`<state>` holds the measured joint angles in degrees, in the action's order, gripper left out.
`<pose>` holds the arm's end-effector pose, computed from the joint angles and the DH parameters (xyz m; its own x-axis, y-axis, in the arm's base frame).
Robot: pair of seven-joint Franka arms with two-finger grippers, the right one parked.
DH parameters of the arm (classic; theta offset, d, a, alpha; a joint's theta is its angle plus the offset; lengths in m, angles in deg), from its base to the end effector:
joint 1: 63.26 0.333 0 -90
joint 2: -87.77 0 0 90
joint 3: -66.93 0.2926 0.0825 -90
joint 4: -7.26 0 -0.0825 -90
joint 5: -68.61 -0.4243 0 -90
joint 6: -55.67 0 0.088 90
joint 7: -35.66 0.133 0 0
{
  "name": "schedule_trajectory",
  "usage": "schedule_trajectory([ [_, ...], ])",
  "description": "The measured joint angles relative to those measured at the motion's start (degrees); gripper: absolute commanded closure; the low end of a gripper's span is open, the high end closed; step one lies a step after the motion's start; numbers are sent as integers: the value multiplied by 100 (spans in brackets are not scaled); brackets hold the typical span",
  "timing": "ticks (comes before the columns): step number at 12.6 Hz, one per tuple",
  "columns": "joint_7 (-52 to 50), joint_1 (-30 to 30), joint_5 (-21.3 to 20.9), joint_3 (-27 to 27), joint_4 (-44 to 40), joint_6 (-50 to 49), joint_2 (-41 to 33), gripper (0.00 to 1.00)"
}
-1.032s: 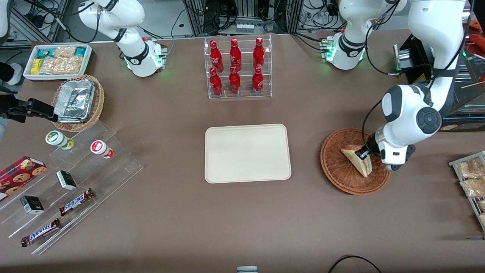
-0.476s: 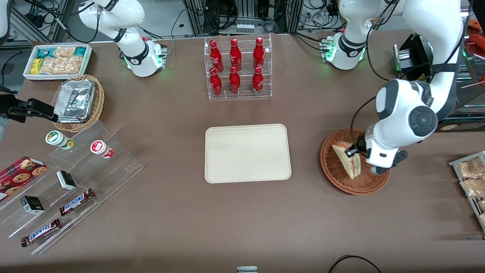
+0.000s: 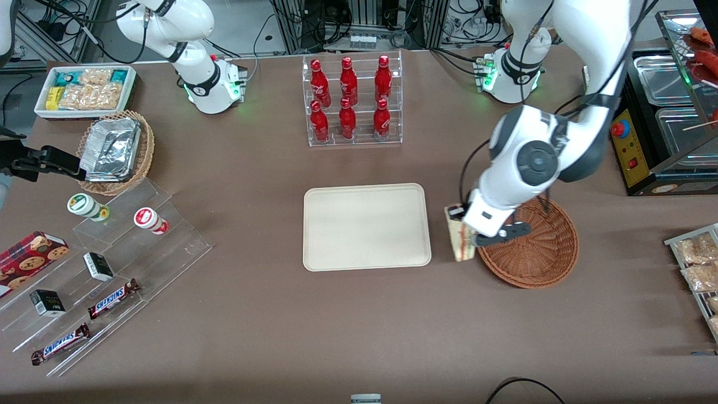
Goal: Place sandwich from basket to tray
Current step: 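Lift the sandwich and carry it over the beige tray, then lower the sandwich onto the tray and open the left gripper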
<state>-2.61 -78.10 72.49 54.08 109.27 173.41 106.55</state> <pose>0.5848 -0.3064 0.3053 0.9683 0.2198 -0.1185 0.2291 -0.9707 0.0717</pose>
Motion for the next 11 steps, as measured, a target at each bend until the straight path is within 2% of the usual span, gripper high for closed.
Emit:
schedule_trajectory([
  [6,-1604,-1361,-445,5,-1592,3,1604,100],
  [8,-1860,-1622,-455,14,-2067,1,2037,100],
  [11,-2066,-1825,-529,25,-2315,0,2323,100],
])
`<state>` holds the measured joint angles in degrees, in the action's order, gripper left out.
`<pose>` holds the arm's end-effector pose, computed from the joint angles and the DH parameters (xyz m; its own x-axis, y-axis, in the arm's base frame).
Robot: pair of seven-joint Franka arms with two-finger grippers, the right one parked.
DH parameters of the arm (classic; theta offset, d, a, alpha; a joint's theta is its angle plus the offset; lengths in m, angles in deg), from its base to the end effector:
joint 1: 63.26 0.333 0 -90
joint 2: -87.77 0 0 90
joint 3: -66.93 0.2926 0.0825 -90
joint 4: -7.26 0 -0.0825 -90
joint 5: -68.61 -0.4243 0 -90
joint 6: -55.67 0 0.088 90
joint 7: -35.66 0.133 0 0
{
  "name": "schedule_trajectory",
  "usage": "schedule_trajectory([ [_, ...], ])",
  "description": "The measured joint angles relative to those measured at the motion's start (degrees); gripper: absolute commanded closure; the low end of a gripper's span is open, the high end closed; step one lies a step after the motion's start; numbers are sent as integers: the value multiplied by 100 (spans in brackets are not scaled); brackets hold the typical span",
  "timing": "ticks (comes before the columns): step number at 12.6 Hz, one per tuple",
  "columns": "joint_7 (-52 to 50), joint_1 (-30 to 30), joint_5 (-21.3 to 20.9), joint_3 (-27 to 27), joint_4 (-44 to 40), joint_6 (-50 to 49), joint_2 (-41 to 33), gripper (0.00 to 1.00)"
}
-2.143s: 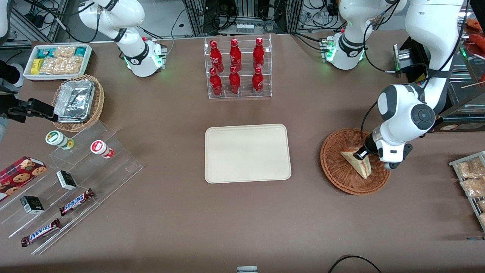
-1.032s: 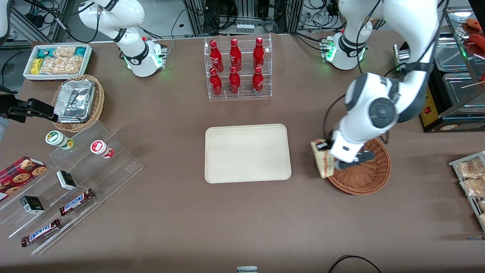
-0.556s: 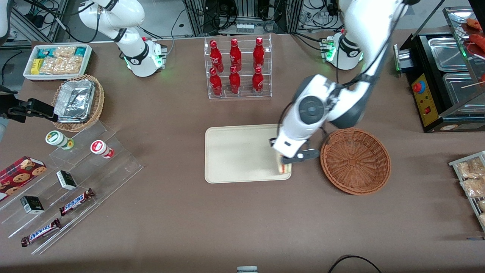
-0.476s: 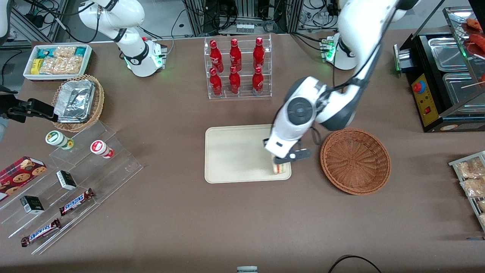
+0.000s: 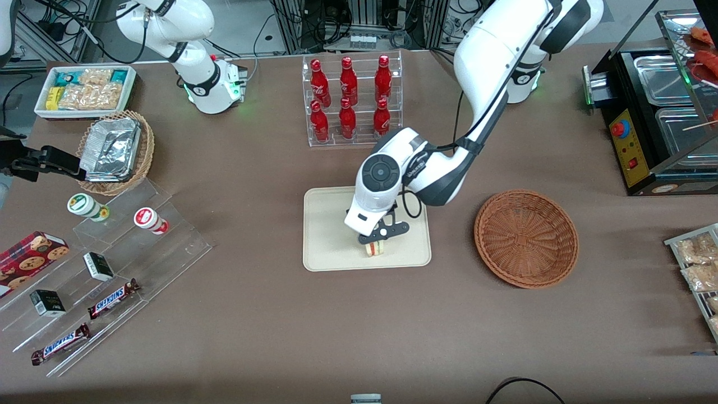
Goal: Place sandwich from basket to tray
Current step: 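Lower the sandwich onto the tray and open the left gripper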
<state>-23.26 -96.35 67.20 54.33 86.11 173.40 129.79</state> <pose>0.5397 -0.5148 0.2206 0.9560 0.2639 -0.1280 0.2696 -0.9625 0.0297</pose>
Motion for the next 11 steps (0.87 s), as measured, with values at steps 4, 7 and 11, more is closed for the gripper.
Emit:
schedule_trajectory([
  [4,-220,-14,-59,29,-20,-1,66,100],
  [7,-602,-19,-59,29,-21,-6,165,88],
  [11,-649,-28,-59,28,-26,18,260,0],
])
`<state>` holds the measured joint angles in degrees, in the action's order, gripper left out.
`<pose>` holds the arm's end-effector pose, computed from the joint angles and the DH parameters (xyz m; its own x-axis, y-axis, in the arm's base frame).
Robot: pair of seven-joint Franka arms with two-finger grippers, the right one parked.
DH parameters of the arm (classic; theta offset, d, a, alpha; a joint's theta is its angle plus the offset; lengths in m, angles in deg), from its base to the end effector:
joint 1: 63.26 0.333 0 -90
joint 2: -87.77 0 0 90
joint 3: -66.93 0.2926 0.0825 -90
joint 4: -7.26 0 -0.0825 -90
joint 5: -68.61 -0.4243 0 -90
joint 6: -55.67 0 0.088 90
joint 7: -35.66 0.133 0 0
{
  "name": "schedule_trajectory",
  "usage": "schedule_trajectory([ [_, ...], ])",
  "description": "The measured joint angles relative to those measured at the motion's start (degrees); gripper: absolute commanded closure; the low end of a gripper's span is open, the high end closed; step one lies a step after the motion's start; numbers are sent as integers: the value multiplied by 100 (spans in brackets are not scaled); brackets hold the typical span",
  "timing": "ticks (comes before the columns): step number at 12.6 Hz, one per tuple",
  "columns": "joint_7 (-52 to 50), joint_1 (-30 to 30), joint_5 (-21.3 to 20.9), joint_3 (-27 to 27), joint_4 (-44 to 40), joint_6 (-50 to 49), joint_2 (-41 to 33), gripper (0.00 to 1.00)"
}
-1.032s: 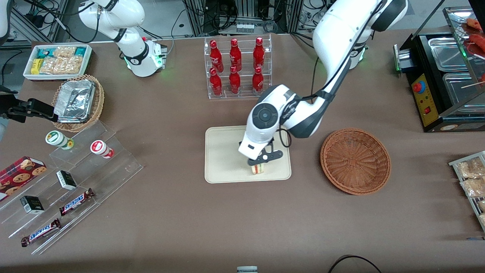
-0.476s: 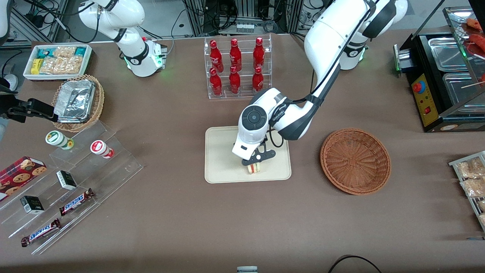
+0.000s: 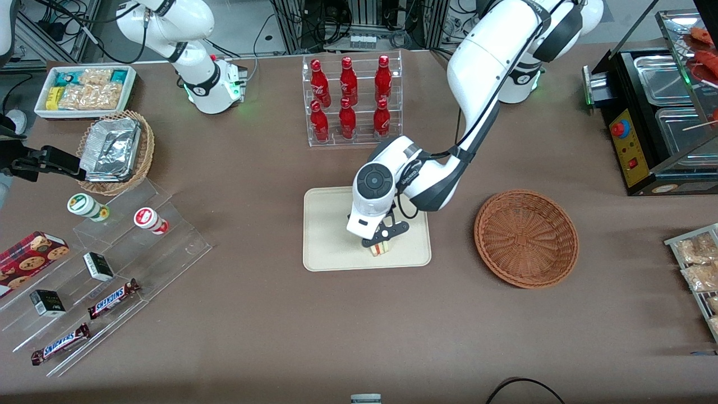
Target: Place sandwich from basket to tray
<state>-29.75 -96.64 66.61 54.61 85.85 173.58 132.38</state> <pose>0.5364 -0.5124 0.1894 0.9183 0.3696 -0.1420 0.3706 -0.9286 -0.0202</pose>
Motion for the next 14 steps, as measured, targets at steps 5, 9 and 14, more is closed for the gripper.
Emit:
schedule_trajectory([
  [5,-9,5,0,2,-453,-129,-132,0],
  [9,523,64,-4,50,-549,-631,-634,0],
  [14,1625,726,-68,107,-530,-1690,-1106,0],
])
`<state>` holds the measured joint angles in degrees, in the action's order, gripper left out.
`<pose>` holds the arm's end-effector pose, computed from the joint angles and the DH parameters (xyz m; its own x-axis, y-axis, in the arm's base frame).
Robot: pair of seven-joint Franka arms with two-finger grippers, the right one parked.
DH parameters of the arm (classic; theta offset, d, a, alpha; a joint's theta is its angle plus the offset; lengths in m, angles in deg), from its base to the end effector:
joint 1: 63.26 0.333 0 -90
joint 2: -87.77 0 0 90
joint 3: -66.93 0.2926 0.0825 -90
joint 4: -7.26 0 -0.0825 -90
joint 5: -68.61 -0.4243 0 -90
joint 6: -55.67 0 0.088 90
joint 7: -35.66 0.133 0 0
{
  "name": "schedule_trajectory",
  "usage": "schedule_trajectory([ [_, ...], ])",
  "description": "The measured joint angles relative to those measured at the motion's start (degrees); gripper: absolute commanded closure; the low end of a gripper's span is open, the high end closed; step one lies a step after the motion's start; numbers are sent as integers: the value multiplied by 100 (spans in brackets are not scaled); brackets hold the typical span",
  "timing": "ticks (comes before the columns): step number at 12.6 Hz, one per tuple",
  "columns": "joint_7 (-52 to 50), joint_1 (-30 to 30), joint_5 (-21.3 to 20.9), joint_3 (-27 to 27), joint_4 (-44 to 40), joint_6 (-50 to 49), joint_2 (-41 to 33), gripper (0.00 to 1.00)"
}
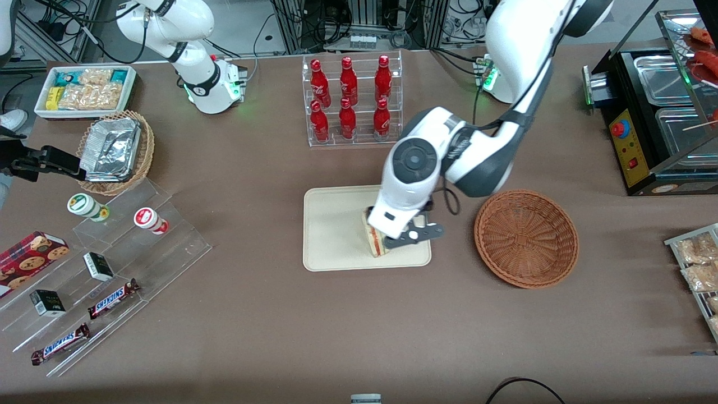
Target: Place sandwich from basket to tray
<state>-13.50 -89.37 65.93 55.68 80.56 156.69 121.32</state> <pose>0.6020 -0.4207 0.3519 0.9695 0.2203 -0.1075 0.2186 -0.9754 -0.0279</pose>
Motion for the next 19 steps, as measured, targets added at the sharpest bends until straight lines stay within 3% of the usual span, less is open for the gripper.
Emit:
schedule_trajectory([
  [10,3418,2096,-9,26,2105,-432,-2097,0],
  [16,5498,3050,101,51,2045,-1633,-2956,0],
  [19,5665,3080,103,154,1629,-1986,-3029,0],
])
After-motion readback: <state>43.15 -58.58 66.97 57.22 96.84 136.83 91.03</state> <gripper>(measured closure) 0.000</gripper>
